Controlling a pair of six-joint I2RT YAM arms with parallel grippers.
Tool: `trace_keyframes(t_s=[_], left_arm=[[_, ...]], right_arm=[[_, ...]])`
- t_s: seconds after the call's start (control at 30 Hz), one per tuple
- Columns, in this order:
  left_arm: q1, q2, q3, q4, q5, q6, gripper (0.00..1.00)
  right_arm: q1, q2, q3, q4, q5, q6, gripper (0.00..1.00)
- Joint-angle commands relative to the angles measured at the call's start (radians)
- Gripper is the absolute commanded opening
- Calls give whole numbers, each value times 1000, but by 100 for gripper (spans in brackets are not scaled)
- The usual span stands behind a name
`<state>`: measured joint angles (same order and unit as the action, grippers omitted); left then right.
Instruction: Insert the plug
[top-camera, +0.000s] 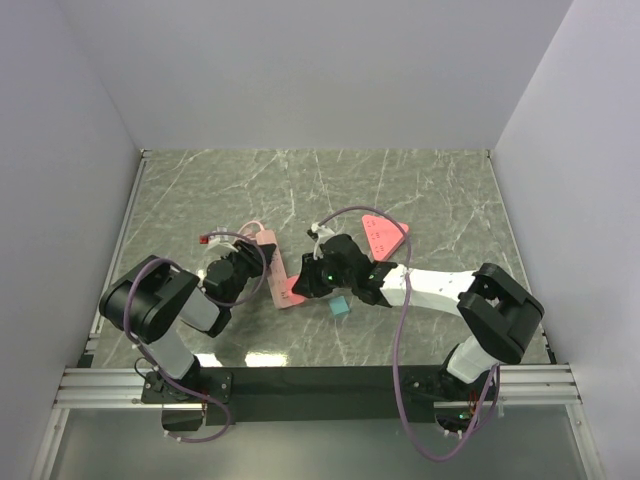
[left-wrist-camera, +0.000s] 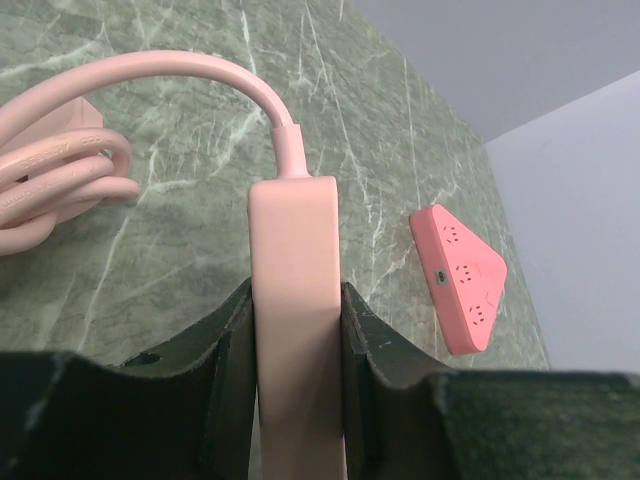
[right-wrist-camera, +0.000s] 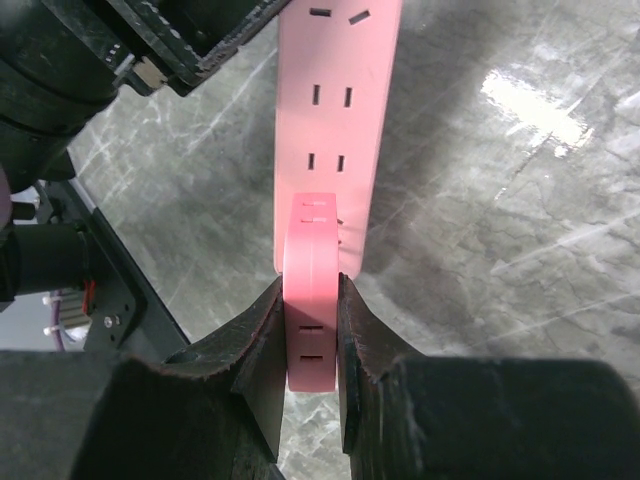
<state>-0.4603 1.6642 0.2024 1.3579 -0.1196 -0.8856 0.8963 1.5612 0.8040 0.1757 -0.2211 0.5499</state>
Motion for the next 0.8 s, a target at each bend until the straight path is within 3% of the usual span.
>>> trace_keyframes(t_s=[0.0,0.77], left_arm=[[-8,-15,-23,158,-43,85,0],[-40,-24,-29,124,-121,62,0]], right_arm=[[13,-16,17,70,12,13,0],[55,36,15,73,40,39,0]])
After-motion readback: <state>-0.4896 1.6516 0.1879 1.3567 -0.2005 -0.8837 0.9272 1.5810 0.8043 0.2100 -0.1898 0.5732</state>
